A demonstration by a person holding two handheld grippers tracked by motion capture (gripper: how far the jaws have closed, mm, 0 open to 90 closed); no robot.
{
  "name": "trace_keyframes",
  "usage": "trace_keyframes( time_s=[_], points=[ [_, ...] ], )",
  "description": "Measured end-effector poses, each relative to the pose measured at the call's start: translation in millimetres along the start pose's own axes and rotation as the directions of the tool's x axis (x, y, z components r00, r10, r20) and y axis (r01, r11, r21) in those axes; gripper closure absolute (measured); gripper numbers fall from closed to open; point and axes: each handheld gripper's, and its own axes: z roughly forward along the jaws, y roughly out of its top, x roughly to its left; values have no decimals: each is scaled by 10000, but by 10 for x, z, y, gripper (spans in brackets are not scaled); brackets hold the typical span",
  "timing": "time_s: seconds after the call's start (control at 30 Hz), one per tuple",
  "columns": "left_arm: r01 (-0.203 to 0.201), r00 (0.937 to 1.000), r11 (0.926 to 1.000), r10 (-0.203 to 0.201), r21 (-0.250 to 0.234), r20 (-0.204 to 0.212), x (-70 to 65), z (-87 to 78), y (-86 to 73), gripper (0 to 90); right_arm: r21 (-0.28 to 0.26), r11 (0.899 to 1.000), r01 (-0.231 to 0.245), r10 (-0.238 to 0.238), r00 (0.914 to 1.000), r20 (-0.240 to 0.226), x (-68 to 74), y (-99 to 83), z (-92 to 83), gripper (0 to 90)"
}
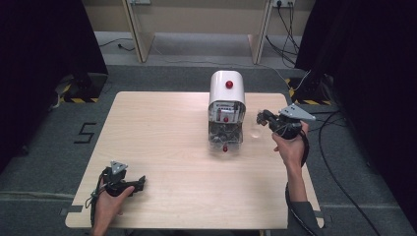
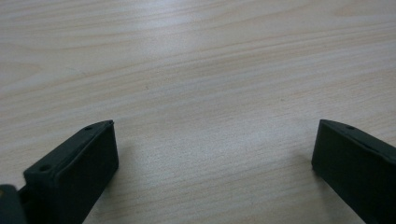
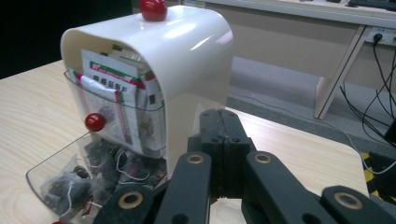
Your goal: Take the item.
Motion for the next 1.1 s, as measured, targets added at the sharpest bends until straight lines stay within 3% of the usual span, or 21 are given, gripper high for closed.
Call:
trace_keyframes(
  time_s=[0.37, 0.77, 1.1],
  points=[
    [16, 10000, 10000, -16, -15, 2, -1, 1, 0, 0, 62, 9997, -245, 243, 9994, 257, -115, 21, 98, 900],
    [17, 10000, 10000, -17, -18, 0, -1, 1, 0, 0, 298, 9986, -447, 425, 9967, 693, -262, -76, 313, 900],
    [20, 10000, 10000, -20, -16, 3, -2, 1, 0, 0, 417, 9976, -557, 522, 9953, 815, -282, -155, 491, 900]
  ],
)
